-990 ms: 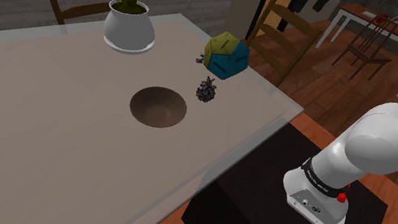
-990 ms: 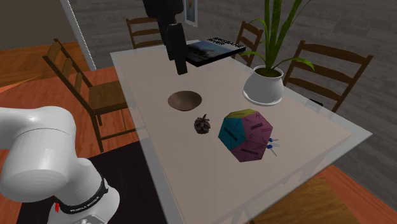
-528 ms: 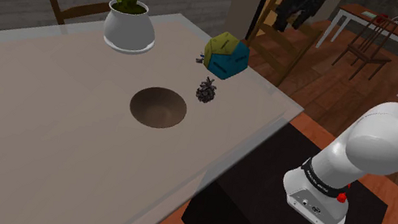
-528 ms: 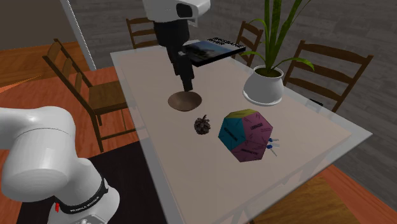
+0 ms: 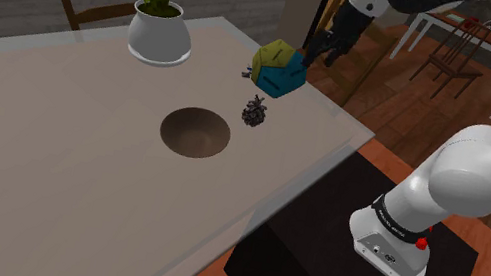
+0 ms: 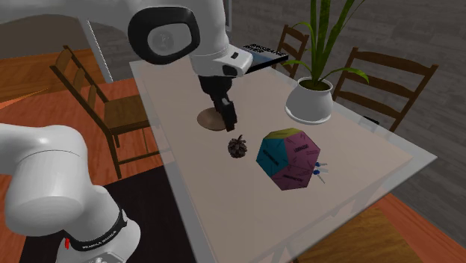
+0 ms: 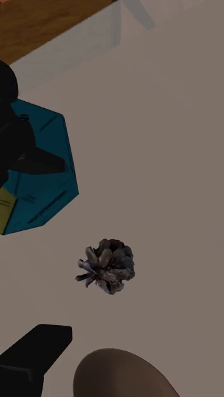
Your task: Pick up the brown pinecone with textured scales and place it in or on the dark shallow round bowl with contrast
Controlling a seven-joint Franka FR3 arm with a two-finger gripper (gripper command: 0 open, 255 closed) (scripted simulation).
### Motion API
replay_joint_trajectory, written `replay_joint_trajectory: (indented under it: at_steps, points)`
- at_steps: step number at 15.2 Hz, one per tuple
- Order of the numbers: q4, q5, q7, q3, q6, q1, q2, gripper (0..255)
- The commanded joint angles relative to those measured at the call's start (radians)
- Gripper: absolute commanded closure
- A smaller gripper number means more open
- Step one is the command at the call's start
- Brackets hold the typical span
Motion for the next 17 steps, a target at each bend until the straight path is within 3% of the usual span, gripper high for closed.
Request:
replay_joint_trajectory:
  at_steps: [1, 8, 12, 17]
  points:
    - [-0.041, 0.023, -0.006, -0.001, 0.092, 0.016, 0.037, 0]
    - [-0.105, 0.140, -0.063, -0.017, 0.416, 0.105, 0.259, 0]
    - [-0.096, 0.268, -0.149, -0.049, 0.592, 0.195, 0.424, 0]
    - [-0.085, 0.338, -0.200, -0.060, 0.667, 0.231, 0.512, 0]
